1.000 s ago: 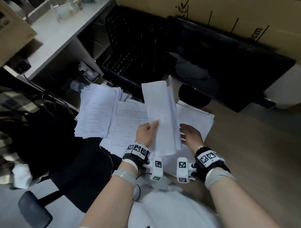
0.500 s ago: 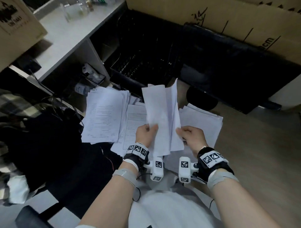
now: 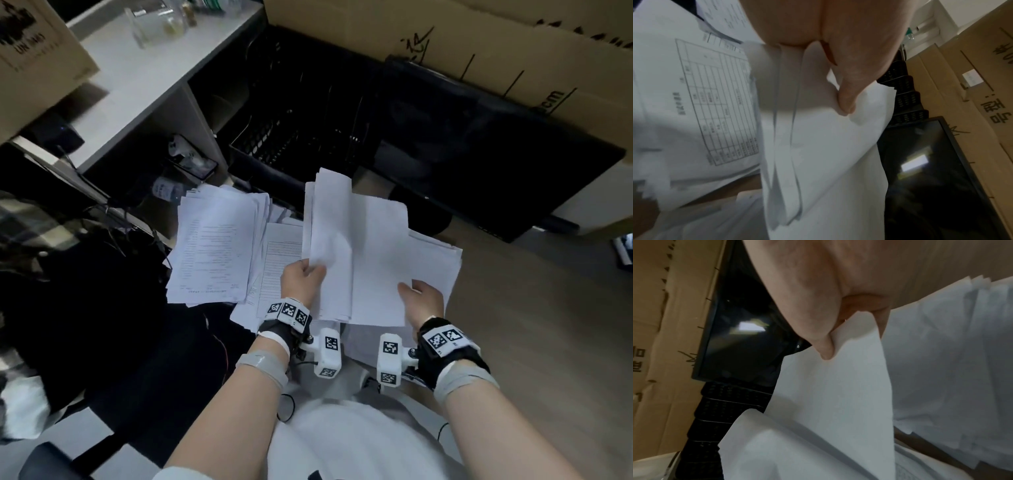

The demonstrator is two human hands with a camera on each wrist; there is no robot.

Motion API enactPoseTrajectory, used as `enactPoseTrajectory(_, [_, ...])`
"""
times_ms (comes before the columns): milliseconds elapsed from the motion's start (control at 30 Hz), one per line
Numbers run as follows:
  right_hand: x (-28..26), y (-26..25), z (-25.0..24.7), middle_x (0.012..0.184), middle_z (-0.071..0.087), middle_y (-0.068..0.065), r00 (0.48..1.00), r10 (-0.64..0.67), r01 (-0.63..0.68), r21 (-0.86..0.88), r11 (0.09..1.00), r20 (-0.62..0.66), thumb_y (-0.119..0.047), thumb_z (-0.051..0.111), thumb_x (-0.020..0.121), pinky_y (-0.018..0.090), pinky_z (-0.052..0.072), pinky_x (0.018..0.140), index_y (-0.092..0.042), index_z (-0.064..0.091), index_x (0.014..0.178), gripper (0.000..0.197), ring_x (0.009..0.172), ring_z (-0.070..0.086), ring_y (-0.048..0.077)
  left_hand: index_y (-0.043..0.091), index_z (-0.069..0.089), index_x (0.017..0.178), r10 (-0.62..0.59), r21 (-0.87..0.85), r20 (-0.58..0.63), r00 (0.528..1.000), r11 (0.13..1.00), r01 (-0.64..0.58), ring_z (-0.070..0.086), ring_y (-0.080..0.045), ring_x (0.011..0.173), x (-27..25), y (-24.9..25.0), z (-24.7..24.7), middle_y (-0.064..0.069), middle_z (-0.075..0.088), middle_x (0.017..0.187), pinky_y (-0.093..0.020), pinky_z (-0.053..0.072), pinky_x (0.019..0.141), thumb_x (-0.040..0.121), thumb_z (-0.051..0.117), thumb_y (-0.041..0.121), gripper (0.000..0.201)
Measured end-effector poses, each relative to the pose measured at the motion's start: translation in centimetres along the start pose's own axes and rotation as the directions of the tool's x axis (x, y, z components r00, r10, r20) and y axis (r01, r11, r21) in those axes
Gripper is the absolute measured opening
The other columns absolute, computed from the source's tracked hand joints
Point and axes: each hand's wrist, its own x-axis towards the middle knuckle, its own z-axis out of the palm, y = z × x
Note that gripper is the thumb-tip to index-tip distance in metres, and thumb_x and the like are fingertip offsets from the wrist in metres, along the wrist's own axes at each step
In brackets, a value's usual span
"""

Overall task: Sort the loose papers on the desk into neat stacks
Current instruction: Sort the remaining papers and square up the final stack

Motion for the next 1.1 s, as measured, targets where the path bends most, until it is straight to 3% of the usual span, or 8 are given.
enactPoseTrajectory(67, [1.0,1.2,-0.8,0.129,0.063,0.006,1.000,0.005,-0.004,-0.054,0.999,0.015,-0.025,0.062,0.092,0.031,0.045,0.096,-0.008,0.063,0.128,0.040,0.114,0.060,0.028,0.012,0.070,0.085,0.005,0.023,-0.015,1.000,1.000,-0.005,0.058,-0.008,0.064,-0.8,0.1,1.3,0.009,0.064,0.069,-0.017,0.046,0.060,0.089,0.066,0.015,0.007])
enactPoseTrajectory(133, [2.2,2.1,-2.1,0.109,0.069,0.005,0.999,0.024,-0.020,-0.093,0.995,0.043,-0.024,0.064,0.089,0.027,0.048,0.080,-0.010,0.070,0.111,0.027,0.090,0.065,0.024,0.016,0.066,0.076,-0.008,0.051,-0.039,0.999,0.999,0.010,0.053,-0.005,0.058,-1.5,-0.1,2.5,0.012,0.060,0.063,-0.018,0.040,0.056,0.089,0.065,0.016,0.014])
enactPoseTrajectory(333, [4.7,5.1,-4.9,0.069,0.059,0.008,0.982,0.096,-0.073,-0.142,0.987,0.162,-0.017,0.063,0.086,0.030,0.044,0.061,0.002,0.070,0.084,0.020,0.062,0.052,0.021,0.015,0.069,0.079,-0.102,0.086,-0.086,0.991,0.990,0.110,0.059,-0.016,0.068,-3.2,-1.9,6.8,0.004,0.068,0.071,-0.027,0.050,0.069,0.086,0.066,0.021,0.010])
enactPoseTrajectory(467, [5.6,6.2,-6.5,0.080,0.058,0.011,0.983,0.153,-0.138,-0.146,0.980,0.097,-0.012,0.060,0.092,0.027,0.038,0.058,-0.003,0.067,0.093,0.011,0.067,0.053,0.026,0.009,0.072,0.087,-0.117,0.162,-0.098,0.988,0.978,0.132,0.062,-0.019,0.074,-4.1,-1.7,8.5,0.001,0.070,0.077,-0.029,0.049,0.071,0.087,0.065,0.022,0.015])
enactPoseTrajectory(700, [7.1,8.6,-8.8,0.117,0.065,0.023,0.957,0.278,-0.290,-0.256,0.922,-0.079,-0.007,0.052,0.096,0.039,0.046,0.083,0.009,0.062,0.118,0.029,0.105,0.063,0.040,0.015,0.072,0.086,-0.115,0.138,-0.294,0.949,0.977,0.161,0.067,-0.023,0.083,-3.8,-0.9,8.7,-0.001,0.073,0.084,-0.030,0.053,0.074,0.080,0.072,0.033,0.020])
enactPoseTrajectory(900, [7.4,9.1,-8.0,0.090,0.069,0.017,0.956,0.290,-0.265,-0.278,0.923,0.051,-0.023,0.059,0.073,0.042,0.054,0.067,-0.003,0.065,0.103,0.037,0.070,0.064,0.032,0.017,0.072,0.076,-0.166,0.110,-0.253,0.953,0.974,0.198,0.072,-0.016,0.070,-4.8,-1.1,10.2,0.005,0.073,0.070,-0.031,0.060,0.066,0.068,0.080,0.033,0.019])
enactPoseTrajectory(1033, [6.7,5.8,-7.4,0.134,0.054,0.015,0.992,0.102,-0.084,-0.201,0.976,0.080,-0.021,0.072,0.083,0.037,0.048,0.095,-0.006,0.048,0.134,0.059,0.117,0.056,0.032,0.015,0.068,0.065,-0.142,0.120,-0.200,0.969,0.978,0.168,0.066,-0.017,0.058,-4.8,-1.0,10.7,0.008,0.068,0.059,-0.032,0.054,0.056,0.064,0.083,0.050,0.037])
enactPoseTrajectory(1100, [6.6,4.0,-7.2,0.135,0.056,0.011,0.978,0.000,0.008,-0.037,0.999,0.208,-0.018,0.071,0.088,0.026,0.048,0.092,-0.009,0.053,0.133,0.049,0.116,0.056,0.023,0.015,0.048,0.051,-0.112,0.117,-0.161,0.981,0.984,0.132,0.045,-0.020,0.045,-4.8,-1.0,11.0,0.008,0.048,0.047,-0.029,0.036,0.050,0.076,0.075,0.060,0.057])
